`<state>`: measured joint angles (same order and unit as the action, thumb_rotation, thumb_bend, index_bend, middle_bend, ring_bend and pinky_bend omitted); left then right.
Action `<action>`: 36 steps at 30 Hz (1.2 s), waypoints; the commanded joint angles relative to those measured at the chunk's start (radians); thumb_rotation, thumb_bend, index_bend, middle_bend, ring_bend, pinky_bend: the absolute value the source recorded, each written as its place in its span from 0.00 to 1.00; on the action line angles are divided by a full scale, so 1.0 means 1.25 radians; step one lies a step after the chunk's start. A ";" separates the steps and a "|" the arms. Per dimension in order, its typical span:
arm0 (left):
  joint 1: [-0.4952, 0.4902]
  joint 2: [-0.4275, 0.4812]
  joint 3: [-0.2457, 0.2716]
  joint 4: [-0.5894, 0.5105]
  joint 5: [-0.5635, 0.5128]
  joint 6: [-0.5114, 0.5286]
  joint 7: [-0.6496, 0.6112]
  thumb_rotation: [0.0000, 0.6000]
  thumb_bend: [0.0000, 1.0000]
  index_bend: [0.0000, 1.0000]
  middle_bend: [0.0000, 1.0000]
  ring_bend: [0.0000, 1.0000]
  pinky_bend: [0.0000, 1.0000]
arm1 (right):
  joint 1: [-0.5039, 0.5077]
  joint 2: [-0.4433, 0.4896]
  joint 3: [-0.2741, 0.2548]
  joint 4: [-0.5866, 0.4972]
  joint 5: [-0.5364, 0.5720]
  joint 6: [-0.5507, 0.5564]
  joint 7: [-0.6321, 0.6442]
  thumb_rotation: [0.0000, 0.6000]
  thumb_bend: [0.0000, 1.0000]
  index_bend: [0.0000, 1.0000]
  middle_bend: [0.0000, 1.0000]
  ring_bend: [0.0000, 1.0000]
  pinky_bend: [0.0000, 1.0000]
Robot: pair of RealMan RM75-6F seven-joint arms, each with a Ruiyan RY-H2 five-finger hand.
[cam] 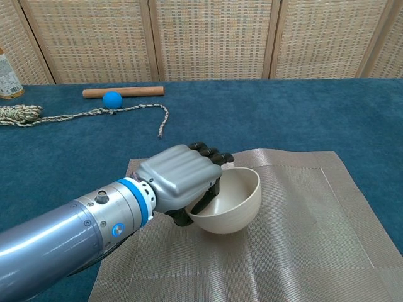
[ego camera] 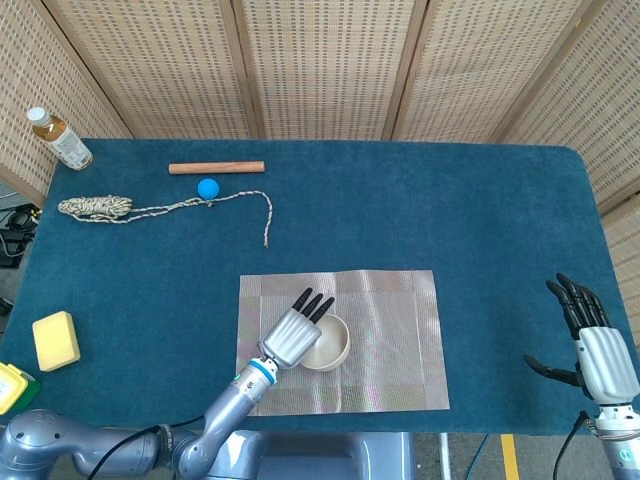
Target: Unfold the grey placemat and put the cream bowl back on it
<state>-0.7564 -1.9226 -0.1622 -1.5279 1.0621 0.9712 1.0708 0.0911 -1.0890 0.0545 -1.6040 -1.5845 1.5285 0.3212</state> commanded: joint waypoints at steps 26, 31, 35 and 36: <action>0.031 0.231 0.038 -0.244 -0.054 0.140 -0.092 1.00 0.22 0.05 0.00 0.00 0.00 | -0.003 -0.014 -0.003 0.002 -0.018 0.018 -0.024 1.00 0.20 0.00 0.00 0.00 0.00; 0.099 0.327 0.083 -0.285 0.032 0.195 -0.212 1.00 0.22 0.05 0.00 0.00 0.00 | -0.001 -0.015 -0.007 0.002 -0.017 0.007 -0.040 1.00 0.20 0.00 0.00 0.00 0.00; 0.159 0.382 0.119 -0.282 0.101 0.252 -0.311 1.00 0.21 0.05 0.00 0.00 0.00 | 0.002 -0.016 -0.009 0.003 -0.018 0.000 -0.049 1.00 0.19 0.00 0.00 0.00 0.00; 0.179 0.397 0.130 -0.276 0.122 0.274 -0.339 1.00 0.21 0.05 0.00 0.00 0.00 | 0.003 -0.018 -0.008 0.005 -0.019 0.001 -0.050 1.00 0.19 0.00 0.00 0.00 0.00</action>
<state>-0.5927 -1.4714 -0.0399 -1.8713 1.1501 1.2528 0.7226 0.0936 -1.1103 0.0440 -1.5993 -1.6071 1.5293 0.2596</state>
